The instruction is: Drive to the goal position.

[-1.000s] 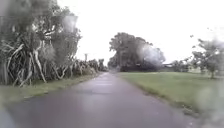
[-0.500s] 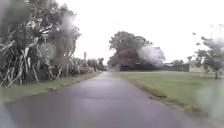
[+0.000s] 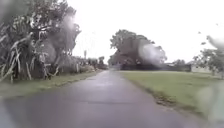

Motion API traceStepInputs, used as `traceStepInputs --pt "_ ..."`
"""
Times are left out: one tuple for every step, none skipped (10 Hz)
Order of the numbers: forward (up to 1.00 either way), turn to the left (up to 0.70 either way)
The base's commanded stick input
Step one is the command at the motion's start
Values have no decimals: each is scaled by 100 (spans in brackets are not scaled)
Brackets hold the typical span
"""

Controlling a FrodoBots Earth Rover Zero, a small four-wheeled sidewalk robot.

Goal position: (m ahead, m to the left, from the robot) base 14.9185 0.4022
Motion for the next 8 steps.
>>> traceStepInputs --pt "85 0" --pt "85 0" --pt "85 0" --pt "85 0" --pt "85 0" --pt "85 0" --pt "85 0" --pt "85 0"
